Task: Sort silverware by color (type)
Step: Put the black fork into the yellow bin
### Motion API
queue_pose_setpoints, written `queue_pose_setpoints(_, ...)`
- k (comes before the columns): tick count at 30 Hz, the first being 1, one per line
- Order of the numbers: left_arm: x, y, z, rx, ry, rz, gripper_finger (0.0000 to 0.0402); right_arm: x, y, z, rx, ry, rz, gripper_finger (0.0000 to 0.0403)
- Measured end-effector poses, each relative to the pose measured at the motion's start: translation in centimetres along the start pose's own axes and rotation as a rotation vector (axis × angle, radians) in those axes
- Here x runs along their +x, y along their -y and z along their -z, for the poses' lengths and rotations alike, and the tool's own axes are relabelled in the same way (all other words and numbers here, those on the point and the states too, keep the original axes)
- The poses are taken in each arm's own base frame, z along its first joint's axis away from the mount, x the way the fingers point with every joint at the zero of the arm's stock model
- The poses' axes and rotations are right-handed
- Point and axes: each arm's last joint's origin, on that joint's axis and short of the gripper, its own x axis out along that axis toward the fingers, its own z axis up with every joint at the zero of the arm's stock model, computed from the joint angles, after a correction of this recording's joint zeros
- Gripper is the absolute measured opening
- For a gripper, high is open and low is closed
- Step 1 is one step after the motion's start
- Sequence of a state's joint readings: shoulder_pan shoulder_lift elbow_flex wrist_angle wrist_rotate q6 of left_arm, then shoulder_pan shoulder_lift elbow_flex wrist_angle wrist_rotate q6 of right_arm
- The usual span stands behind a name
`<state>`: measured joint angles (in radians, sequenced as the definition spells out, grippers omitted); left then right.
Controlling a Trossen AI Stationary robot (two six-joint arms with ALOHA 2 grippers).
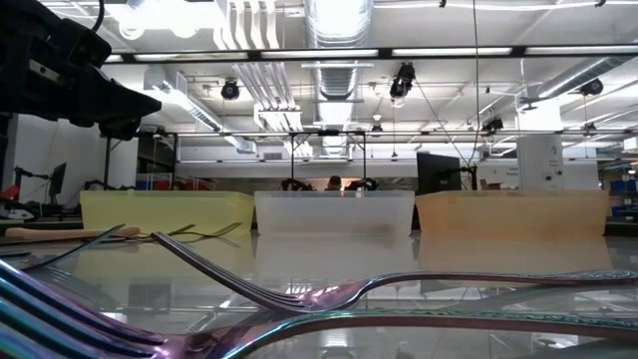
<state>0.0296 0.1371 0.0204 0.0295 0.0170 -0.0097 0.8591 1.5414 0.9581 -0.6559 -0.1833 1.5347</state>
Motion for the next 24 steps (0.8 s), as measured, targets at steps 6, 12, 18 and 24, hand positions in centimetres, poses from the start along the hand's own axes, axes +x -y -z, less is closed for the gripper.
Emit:
queue_pose_setpoints(6, 0.0, 0.0, 0.0, 0.000, -0.002, 0.000, 0.0000, 0.2, 0.3, 0.0, 0.013, -0.001, 0.015, 0.0107)
queue_pose_setpoints(12, 0.0, 0.0, 0.0, 0.000, -0.003, 0.000, 0.0000, 0.3, 0.4, 0.0, 0.012, -0.001, 0.015, 0.0150)
queue_pose_setpoints(18, 0.0, 0.0, 0.0, 0.000, -0.003, 0.000, 0.0000, 0.5, 1.0, -0.1, 0.019, -0.001, 0.053, 0.0146)
queue_pose_setpoints(24, 0.0, 0.0, 0.0, 0.000, -0.003, 0.000, 0.0000, 0.6, 1.0, -0.1, 0.019, -0.001, 0.049, 0.0137)
